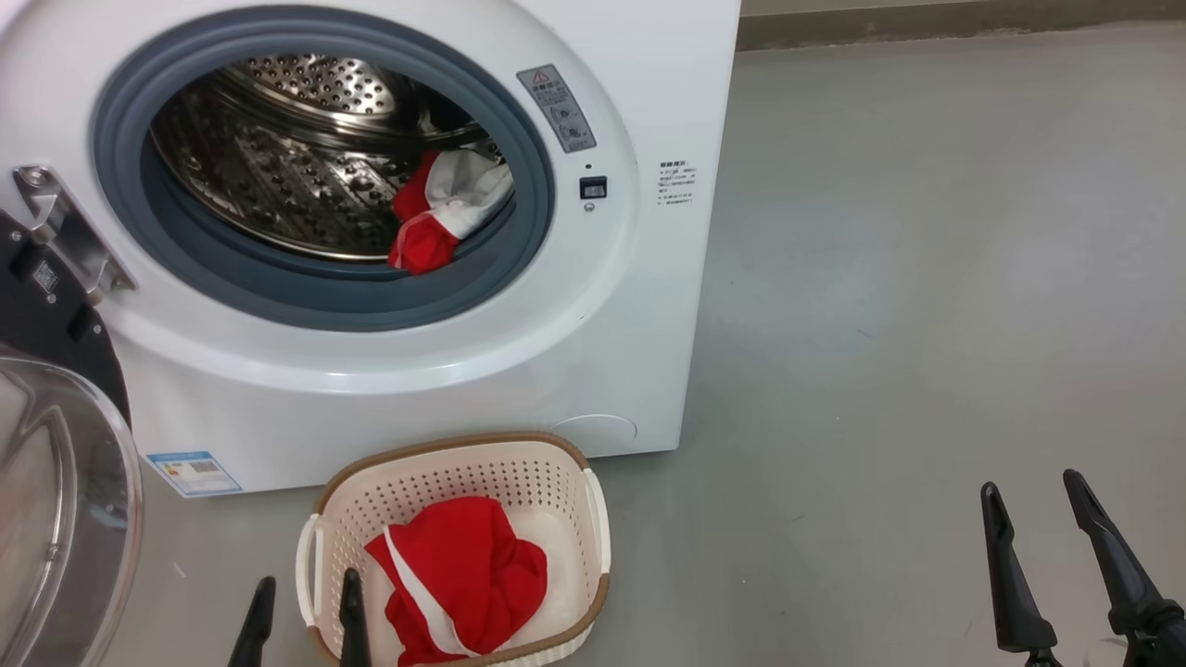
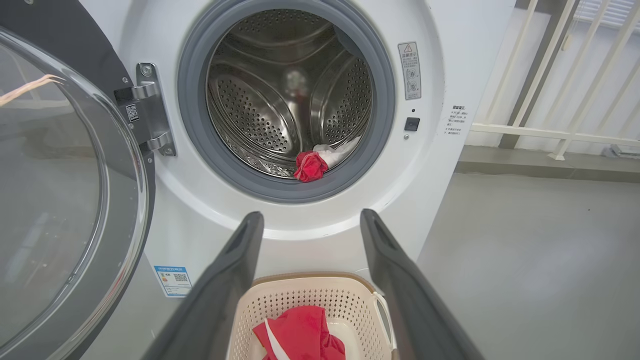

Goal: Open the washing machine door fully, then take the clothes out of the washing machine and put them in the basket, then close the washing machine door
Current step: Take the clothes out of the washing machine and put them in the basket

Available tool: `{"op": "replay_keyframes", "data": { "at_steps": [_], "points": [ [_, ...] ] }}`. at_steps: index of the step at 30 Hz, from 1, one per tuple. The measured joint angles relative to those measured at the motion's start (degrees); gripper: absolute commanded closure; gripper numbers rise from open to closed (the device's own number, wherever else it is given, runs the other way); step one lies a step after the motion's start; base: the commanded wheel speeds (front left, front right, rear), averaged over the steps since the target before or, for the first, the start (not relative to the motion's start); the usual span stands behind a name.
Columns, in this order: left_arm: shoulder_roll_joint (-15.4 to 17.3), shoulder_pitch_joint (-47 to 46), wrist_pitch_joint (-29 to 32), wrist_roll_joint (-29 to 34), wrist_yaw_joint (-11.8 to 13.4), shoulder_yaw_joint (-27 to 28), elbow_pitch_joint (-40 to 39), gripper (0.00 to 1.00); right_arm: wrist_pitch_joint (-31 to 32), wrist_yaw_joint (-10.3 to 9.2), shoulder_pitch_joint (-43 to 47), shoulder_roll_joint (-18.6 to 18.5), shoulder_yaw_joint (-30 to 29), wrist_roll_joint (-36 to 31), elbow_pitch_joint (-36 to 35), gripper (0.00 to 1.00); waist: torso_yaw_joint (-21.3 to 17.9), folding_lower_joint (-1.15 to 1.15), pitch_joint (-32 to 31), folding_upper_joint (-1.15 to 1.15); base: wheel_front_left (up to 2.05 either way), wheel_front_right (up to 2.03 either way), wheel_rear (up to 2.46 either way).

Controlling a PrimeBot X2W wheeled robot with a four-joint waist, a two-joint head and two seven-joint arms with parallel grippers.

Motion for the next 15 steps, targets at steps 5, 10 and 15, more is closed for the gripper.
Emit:
{"op": "replay_keyframes", "data": {
  "at_steps": [5, 10, 15],
  "points": [
    [0.0, 0.0, 0.4, 0.2, 0.6, 0.0, -0.6, 0.00, 0.0, 0.00, 0.0, 0.0, 0.5, 0.0, -0.1, 0.00, 0.1, 0.00, 0.8, 0.00, 0.00, 0.00, 0.00],
    [-0.1, -0.1, 0.4, 0.2, 0.6, -0.4, -0.8, 0.00, 0.0, 0.00, 0.0, 0.0, 1.1, 0.2, -0.3, 0.00, 0.2, 0.00, 2.3, 0.00, 0.00, 0.00, 0.00],
    [-0.1, -0.8, 0.4, 0.2, 0.6, -0.4, -0.6, 0.00, 0.0, 0.00, -0.1, 0.0, 1.4, 0.3, -0.3, 0.00, 0.2, 0.00, 3.6, 0.00, 0.00, 0.00, 0.00]
  ]
}}
